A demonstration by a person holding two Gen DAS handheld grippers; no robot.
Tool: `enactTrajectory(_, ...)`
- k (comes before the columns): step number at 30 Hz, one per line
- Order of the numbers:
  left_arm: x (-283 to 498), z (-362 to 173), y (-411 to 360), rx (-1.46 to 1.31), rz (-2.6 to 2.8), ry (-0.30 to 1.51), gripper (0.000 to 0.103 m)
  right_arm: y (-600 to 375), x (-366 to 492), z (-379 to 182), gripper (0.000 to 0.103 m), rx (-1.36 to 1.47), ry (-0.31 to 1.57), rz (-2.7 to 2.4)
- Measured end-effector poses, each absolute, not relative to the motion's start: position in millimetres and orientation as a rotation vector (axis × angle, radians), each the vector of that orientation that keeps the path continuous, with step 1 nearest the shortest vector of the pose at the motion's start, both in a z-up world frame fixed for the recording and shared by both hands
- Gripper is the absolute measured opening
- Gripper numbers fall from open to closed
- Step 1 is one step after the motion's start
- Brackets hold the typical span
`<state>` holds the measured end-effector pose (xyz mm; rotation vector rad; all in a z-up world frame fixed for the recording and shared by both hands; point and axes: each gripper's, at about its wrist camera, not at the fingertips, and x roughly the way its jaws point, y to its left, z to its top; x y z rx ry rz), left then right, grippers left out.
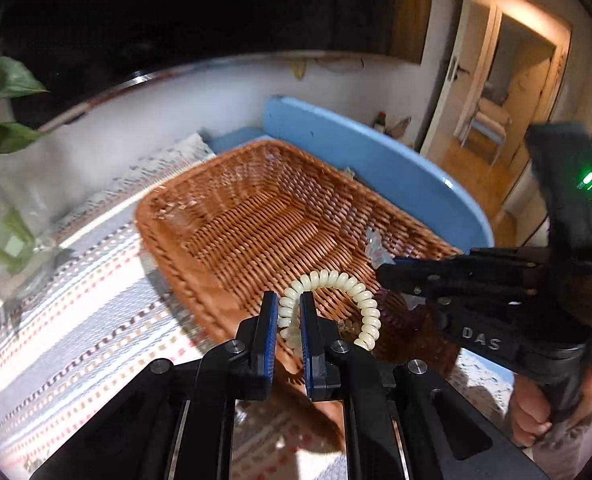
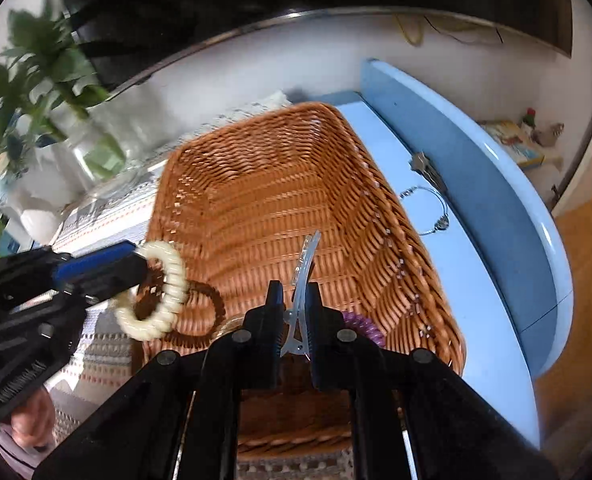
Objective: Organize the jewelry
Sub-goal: 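Carry the blue clip into the basket with the right tool and release it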
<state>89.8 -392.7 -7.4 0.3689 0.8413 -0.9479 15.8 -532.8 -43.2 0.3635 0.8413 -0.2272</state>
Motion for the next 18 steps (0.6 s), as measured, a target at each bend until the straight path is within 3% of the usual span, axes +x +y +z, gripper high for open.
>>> enactTrajectory(8,90,-28,-414,0.393,-0.968,0.839,0.011,-542,23,-48,0.012,0.366,0.854,-0.261)
enactTrajectory(10,91,-25,-411,0.354,-0.995,0.858,0.016,-544,25,-48,0.012,0.368,0.858,-0.264)
enactTrajectory(12,94,-22,-404,0.307,-1.017,0.880,0.031,-545,24,-48,0.014,0.378,0.861,-0.268)
enactTrajectory(18,83,-2,-371,0.269,-1.002,0.820,0.034,-531,7,-33,0.015,0.328,0.823,-0.292)
